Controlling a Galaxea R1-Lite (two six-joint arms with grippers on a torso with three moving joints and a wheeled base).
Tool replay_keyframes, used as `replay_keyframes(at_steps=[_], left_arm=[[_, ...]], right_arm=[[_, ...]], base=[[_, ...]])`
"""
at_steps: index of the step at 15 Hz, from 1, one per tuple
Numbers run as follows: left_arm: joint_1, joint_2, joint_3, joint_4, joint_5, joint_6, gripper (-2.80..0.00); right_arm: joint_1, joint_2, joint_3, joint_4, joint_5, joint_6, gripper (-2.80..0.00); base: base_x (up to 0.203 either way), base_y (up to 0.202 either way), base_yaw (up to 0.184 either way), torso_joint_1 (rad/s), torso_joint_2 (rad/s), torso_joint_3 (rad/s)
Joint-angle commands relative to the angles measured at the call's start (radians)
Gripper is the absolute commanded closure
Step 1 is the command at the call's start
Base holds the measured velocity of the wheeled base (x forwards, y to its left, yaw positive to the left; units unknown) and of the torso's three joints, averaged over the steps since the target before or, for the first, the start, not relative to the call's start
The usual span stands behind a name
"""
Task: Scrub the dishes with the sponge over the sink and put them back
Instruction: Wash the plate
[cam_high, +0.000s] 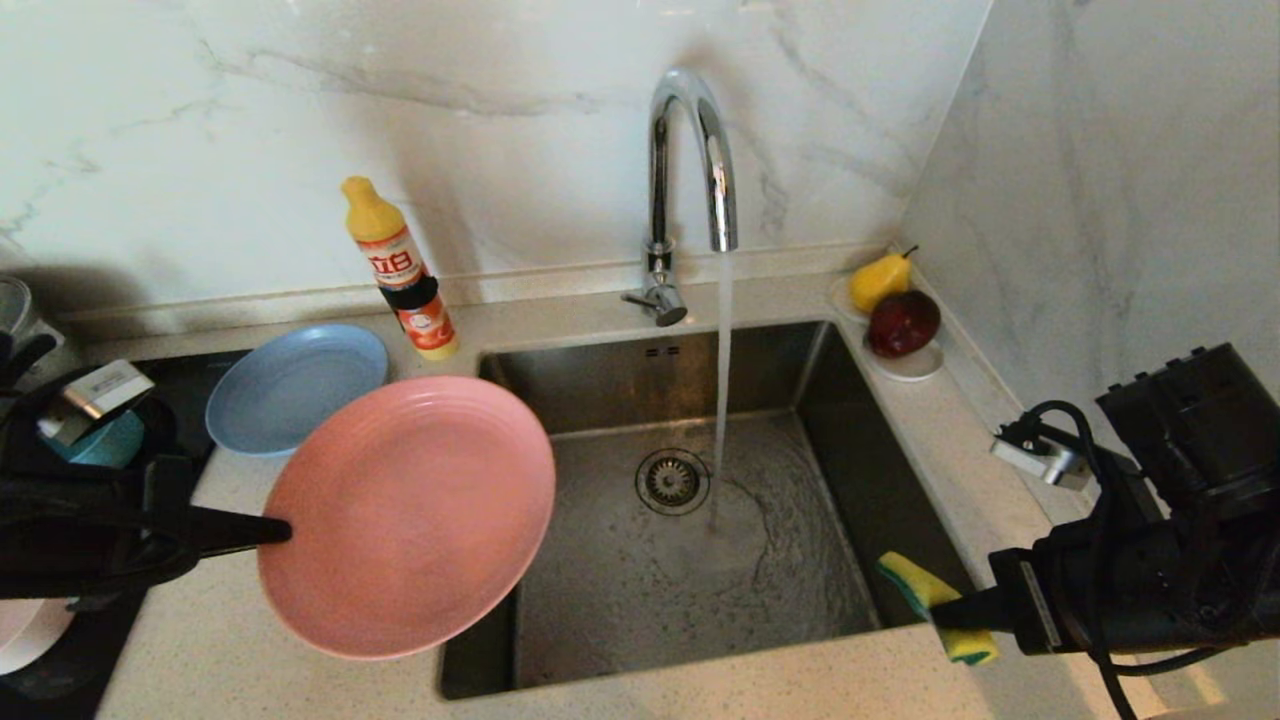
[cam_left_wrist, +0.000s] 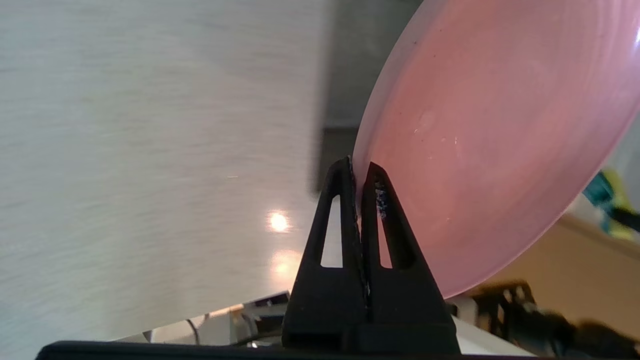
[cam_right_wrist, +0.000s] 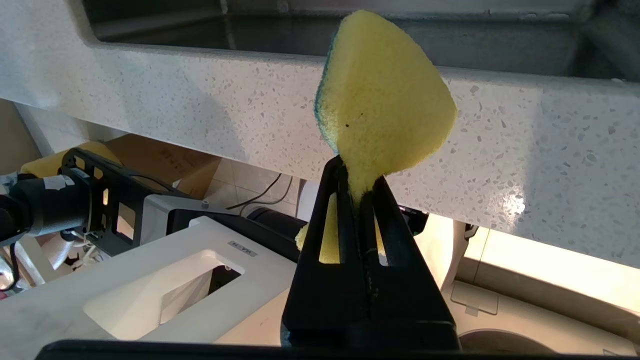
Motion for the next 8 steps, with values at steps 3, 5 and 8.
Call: replay_keyframes(at_steps=[3, 5, 8], left_arm=[[-0.278, 0.182, -0.118, -0.051, 0.229, -0.178, 0.00], [-0.363, 0.265, -0.153, -0.121, 0.290, -0.236, 0.00], [-0.460, 0.395, -0.207, -0.185, 0.334, -0.287, 0.00]], right_arm=[[0.000, -0.019, 0.006, 0.003, 0.005, 0.004, 0.00], [0.000, -0.021, 0.015, 0.001, 0.006, 0.006, 0.00], [0.000, -0.022, 0.014, 0.001, 0.008, 0.008, 0.00]], base=[[0.000, 0.000, 0.000, 0.000, 0.00, 0.000], [0.000, 0.000, 0.000, 0.000, 0.00, 0.000], [0.000, 0.000, 0.000, 0.000, 0.00, 0.000]])
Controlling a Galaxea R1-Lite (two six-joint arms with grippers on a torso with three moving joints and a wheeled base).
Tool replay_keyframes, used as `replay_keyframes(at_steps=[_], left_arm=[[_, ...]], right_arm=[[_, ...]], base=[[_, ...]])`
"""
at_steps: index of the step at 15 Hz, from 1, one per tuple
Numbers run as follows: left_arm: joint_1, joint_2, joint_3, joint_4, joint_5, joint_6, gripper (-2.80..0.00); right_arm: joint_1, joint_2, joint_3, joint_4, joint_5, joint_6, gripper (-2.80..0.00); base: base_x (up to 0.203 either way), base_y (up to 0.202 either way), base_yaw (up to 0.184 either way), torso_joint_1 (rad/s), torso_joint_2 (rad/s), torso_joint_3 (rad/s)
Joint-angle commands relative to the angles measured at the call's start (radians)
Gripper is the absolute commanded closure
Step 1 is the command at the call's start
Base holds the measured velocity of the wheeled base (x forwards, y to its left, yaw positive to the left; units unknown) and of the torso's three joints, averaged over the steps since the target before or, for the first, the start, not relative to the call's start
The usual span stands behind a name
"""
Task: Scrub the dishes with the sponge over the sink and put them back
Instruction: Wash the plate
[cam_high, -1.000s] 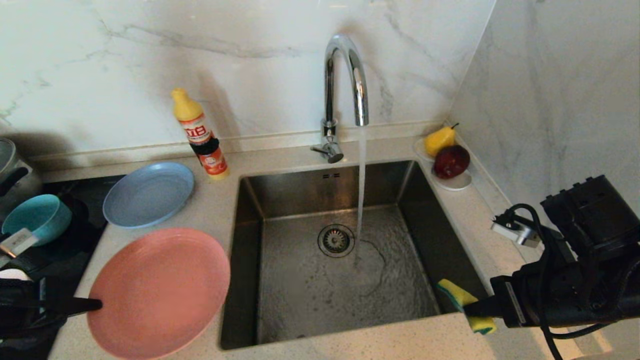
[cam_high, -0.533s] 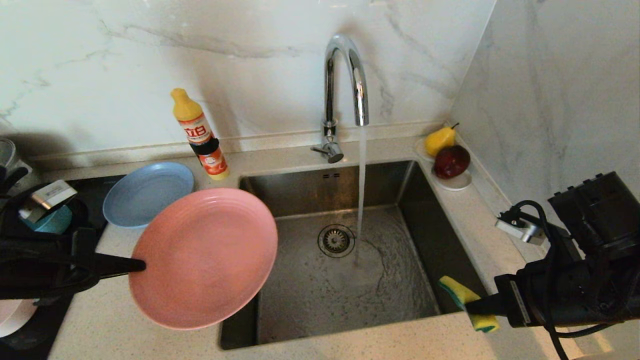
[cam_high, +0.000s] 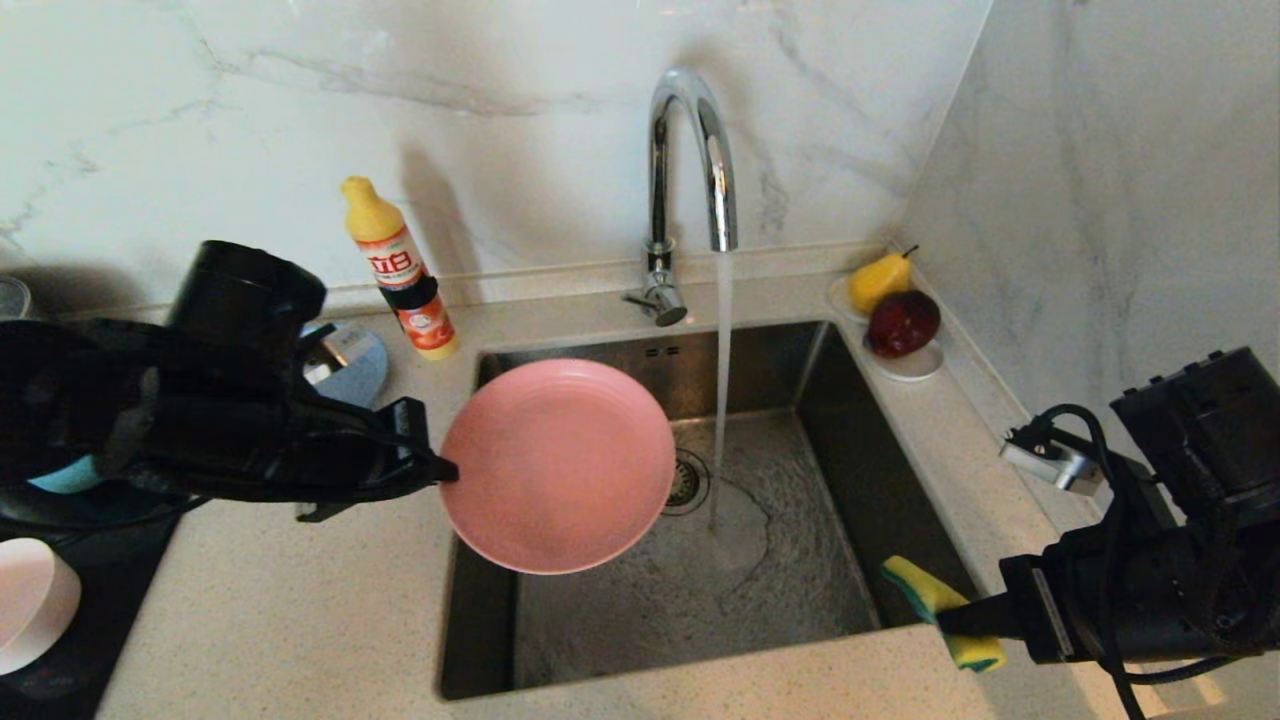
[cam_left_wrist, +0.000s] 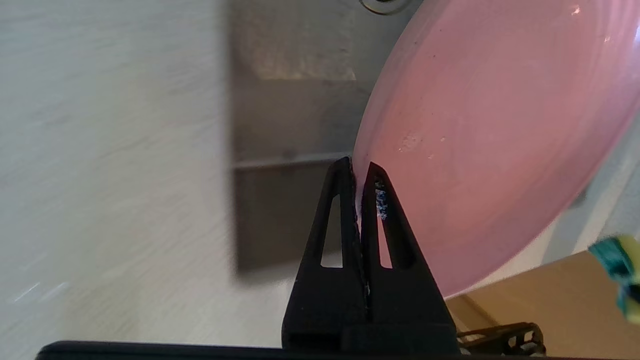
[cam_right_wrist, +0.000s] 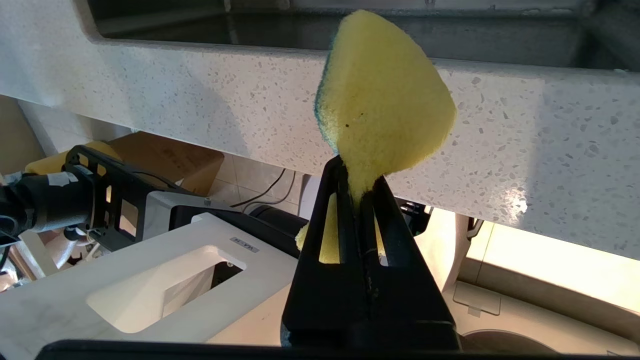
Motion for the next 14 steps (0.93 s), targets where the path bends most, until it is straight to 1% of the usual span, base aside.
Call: replay_keyframes(at_steps=[1, 3, 5, 6, 10, 14], left_arm=[[-0.086, 0.153, -0.052, -0.034, 0.013, -0.036, 0.00], [-0.146, 0.219, -0.072, -0.074, 0.019, -0.045, 0.00], [-0.175, 0.275, -0.093, -0.156, 0.035, -0.050, 0.00], [-0.187, 0.297, -0.113, -0.179, 0.037, -0.053, 0.00], [-0.242, 0.378, -0.148, -0.202, 0.041, -0.052, 0.00], [-0.246, 0.457, -0.254, -0.201, 0.043, -0.067, 0.00]], right_arm=[[-0.002, -0.005, -0.001, 0.002, 0.004, 0.004, 0.00], [-0.003, -0.020, 0.006, 0.004, 0.004, 0.006, 0.00], [-0.012, -0.040, 0.023, 0.003, 0.002, 0.007, 0.00], [-0.024, -0.043, 0.023, 0.003, 0.003, 0.006, 0.00], [-0.029, -0.054, 0.040, 0.003, 0.005, 0.006, 0.00], [-0.030, -0.058, 0.043, 0.003, 0.005, 0.006, 0.00]], base=[[0.000, 0.000, 0.000, 0.000, 0.00, 0.000], [0.000, 0.000, 0.000, 0.000, 0.00, 0.000], [0.000, 0.000, 0.000, 0.000, 0.00, 0.000], [0.000, 0.000, 0.000, 0.000, 0.00, 0.000], [0.000, 0.000, 0.000, 0.000, 0.00, 0.000], [0.000, 0.000, 0.000, 0.000, 0.00, 0.000]])
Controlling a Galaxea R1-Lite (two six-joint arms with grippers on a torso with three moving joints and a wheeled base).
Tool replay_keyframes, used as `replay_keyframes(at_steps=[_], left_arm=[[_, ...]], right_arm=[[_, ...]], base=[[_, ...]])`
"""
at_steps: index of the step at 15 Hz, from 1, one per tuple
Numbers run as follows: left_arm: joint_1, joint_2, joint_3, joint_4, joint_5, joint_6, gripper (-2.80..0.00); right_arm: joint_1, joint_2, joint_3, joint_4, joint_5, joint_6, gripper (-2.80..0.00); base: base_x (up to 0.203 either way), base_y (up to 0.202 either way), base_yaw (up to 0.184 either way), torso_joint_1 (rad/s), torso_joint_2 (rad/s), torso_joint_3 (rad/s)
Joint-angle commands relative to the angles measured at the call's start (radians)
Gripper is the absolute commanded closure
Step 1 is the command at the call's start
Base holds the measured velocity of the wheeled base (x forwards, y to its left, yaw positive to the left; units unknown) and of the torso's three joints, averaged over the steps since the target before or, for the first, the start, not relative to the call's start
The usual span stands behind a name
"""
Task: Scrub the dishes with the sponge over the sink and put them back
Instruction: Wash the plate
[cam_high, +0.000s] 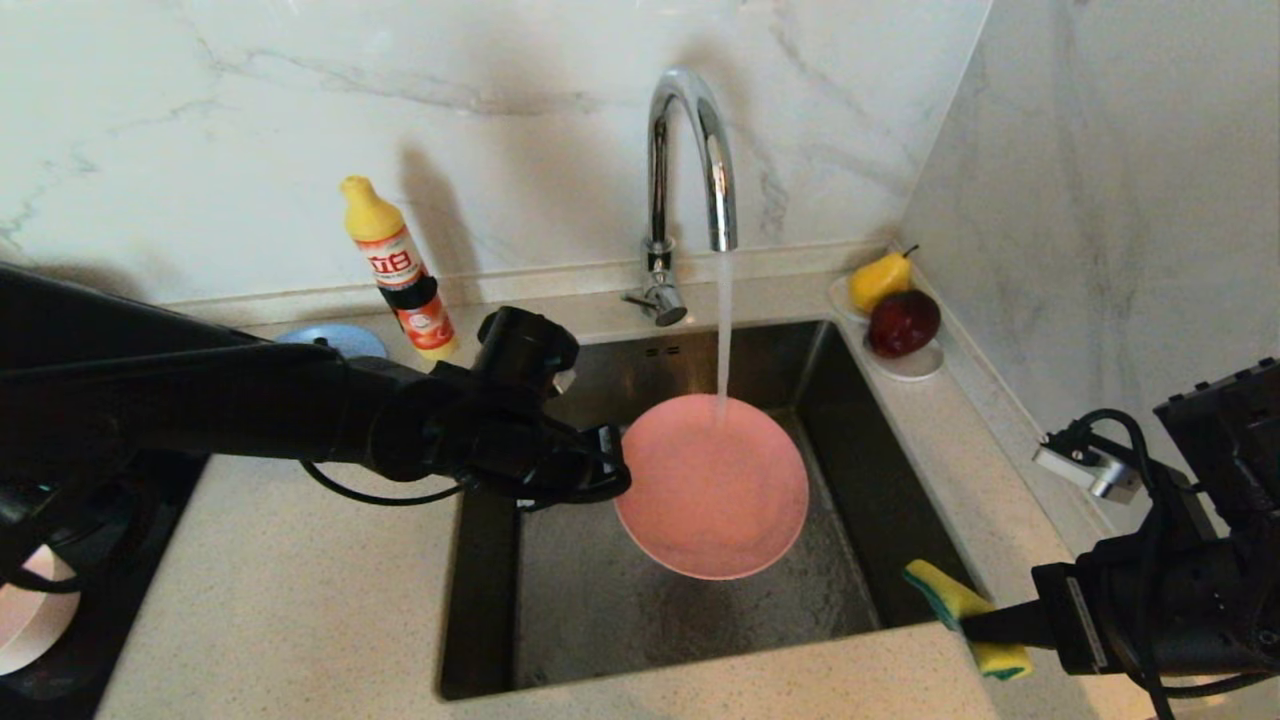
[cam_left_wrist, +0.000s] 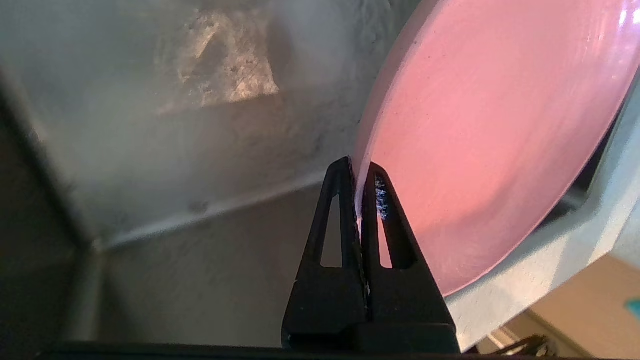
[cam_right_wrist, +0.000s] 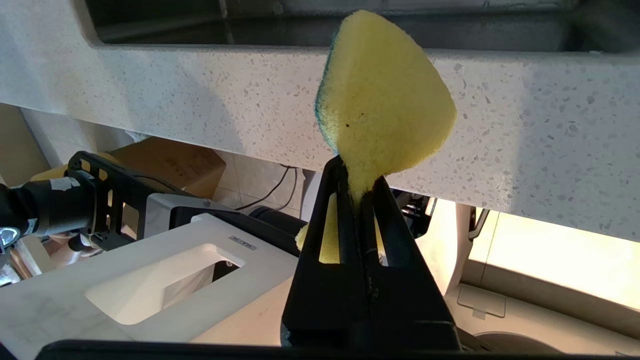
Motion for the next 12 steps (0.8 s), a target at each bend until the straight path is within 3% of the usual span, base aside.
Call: replay_keyframes(at_steps=[1, 6, 8, 12], left_arm=[[-0.003, 0.070, -0.062, 0.004, -0.001, -0.006, 0.00], [-0.027, 0.090, -0.111, 0.017, 0.001, -0.022, 0.00], [-0.027, 0.056, -0.101, 0.041, 0.032, -0.025, 0.00], [-0.025, -0.075, 0.012, 0.072, 0.217, 0.039, 0.00]], right_arm=[[0.000, -0.006, 0.008, 0.001, 0.003, 0.002, 0.00], [-0.003, -0.017, 0.011, 0.003, 0.003, 0.002, 0.00], [-0.002, -0.021, 0.001, 0.001, 0.005, 0.001, 0.00], [0.065, -0.037, -0.012, 0.002, 0.002, 0.002, 0.00]], base=[[0.000, 0.000, 0.000, 0.000, 0.00, 0.000], [0.000, 0.000, 0.000, 0.000, 0.00, 0.000], [0.000, 0.000, 0.000, 0.000, 0.00, 0.000], [0.000, 0.000, 0.000, 0.000, 0.00, 0.000]])
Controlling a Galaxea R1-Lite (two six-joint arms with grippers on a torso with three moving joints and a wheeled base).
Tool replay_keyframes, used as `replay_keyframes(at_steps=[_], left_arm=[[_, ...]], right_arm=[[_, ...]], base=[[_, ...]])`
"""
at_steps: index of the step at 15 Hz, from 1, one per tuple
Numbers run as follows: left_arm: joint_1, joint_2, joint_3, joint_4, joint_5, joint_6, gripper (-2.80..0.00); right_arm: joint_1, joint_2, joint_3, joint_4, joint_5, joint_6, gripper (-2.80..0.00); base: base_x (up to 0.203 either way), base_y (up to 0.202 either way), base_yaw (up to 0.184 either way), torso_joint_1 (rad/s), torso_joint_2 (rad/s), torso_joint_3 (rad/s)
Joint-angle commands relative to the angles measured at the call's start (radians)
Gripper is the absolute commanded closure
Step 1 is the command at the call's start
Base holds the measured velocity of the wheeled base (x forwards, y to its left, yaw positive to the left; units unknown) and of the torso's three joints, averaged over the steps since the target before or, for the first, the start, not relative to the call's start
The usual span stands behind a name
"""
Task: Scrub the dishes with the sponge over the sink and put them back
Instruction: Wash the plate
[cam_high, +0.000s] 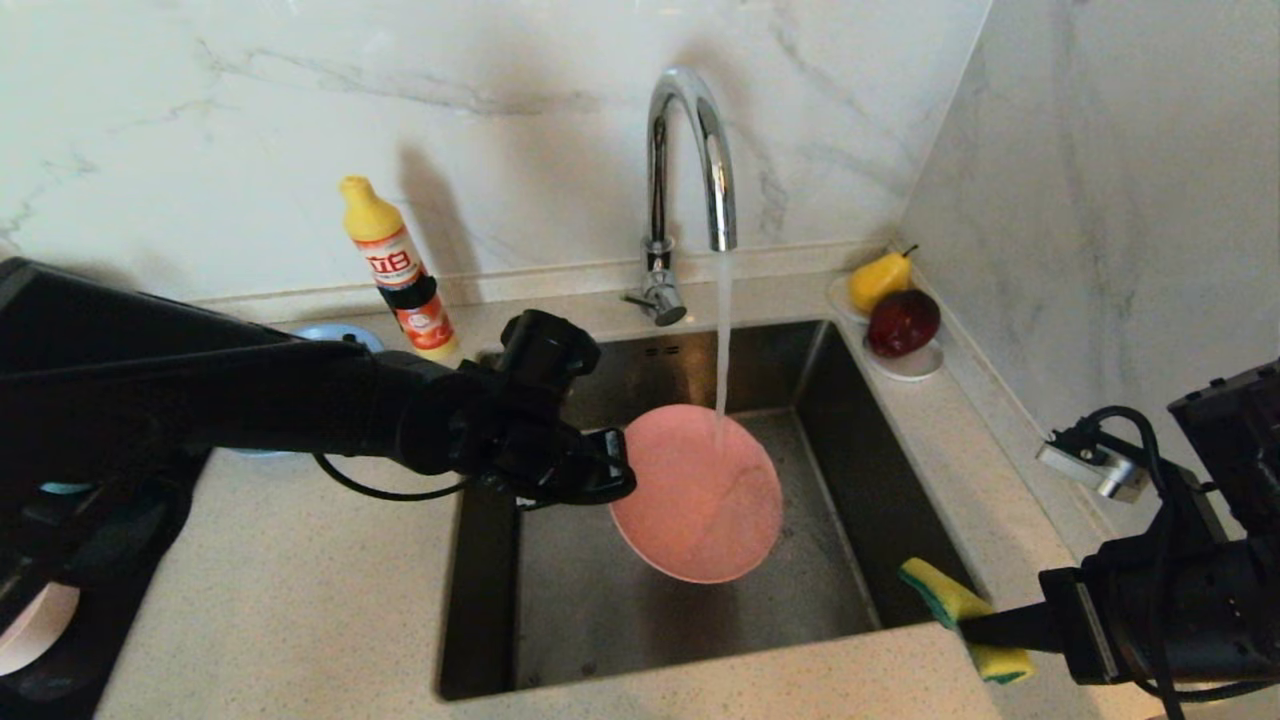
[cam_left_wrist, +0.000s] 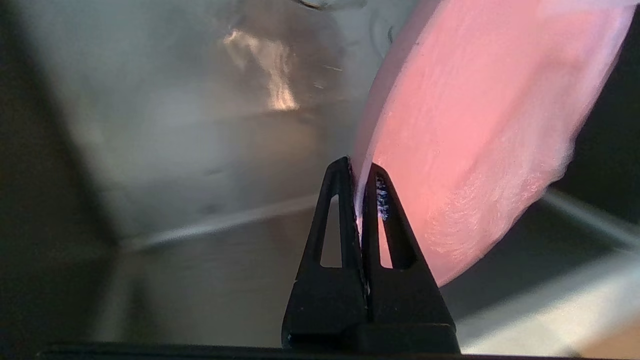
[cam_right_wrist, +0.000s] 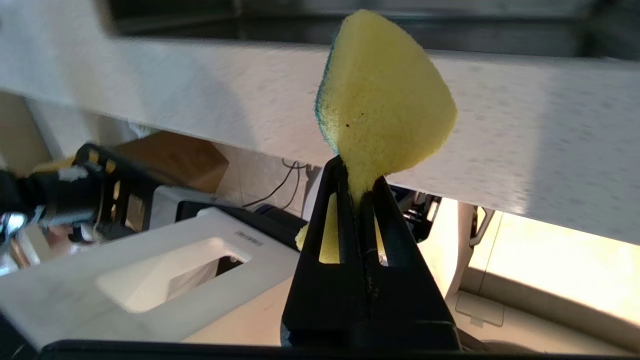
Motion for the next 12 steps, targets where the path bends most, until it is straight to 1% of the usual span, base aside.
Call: replay_keyframes(at_steps=[1, 3, 4, 6, 8, 9, 10, 12], left_arm=[[0.005, -0.123, 0.092, -0.008, 0.109, 0.067, 0.00], [0.009, -0.211, 0.174, -0.035, 0.223, 0.127, 0.00], [0.011, -0.253, 0.220, -0.075, 0.265, 0.148, 0.00], [0.016, -0.343, 0.309, -0.177, 0.324, 0.195, 0.00], [0.018, -0.427, 0.404, -0.300, 0.366, 0.246, 0.00], [0.019, -0.457, 0.446, -0.365, 0.375, 0.266, 0.00], [0.021, -0.480, 0.488, -0.420, 0.382, 0.279, 0.00], [0.027, -0.530, 0.545, -0.476, 0.387, 0.286, 0.00]], right_arm=[[0.028, -0.016, -0.011, 0.003, 0.002, -0.001, 0.00], [0.028, -0.011, -0.009, 0.003, 0.002, 0.000, 0.00], [0.028, -0.008, -0.005, 0.003, 0.002, 0.000, 0.00], [0.028, -0.005, 0.004, 0.004, 0.002, 0.003, 0.00], [0.028, -0.016, 0.021, 0.003, 0.002, 0.003, 0.00], [0.028, -0.019, 0.029, 0.003, 0.000, 0.003, 0.00], [0.028, -0.020, 0.034, 0.003, 0.002, 0.003, 0.00], [0.028, -0.022, 0.038, 0.005, 0.002, 0.005, 0.00]], base=[[0.000, 0.000, 0.000, 0.000, 0.00, 0.000], [0.000, 0.000, 0.000, 0.000, 0.00, 0.000], [0.000, 0.000, 0.000, 0.000, 0.00, 0.000], [0.000, 0.000, 0.000, 0.000, 0.00, 0.000], [0.000, 0.000, 0.000, 0.000, 0.00, 0.000], [0.000, 0.000, 0.000, 0.000, 0.00, 0.000], [0.000, 0.000, 0.000, 0.000, 0.00, 0.000], [0.000, 0.000, 0.000, 0.000, 0.00, 0.000]])
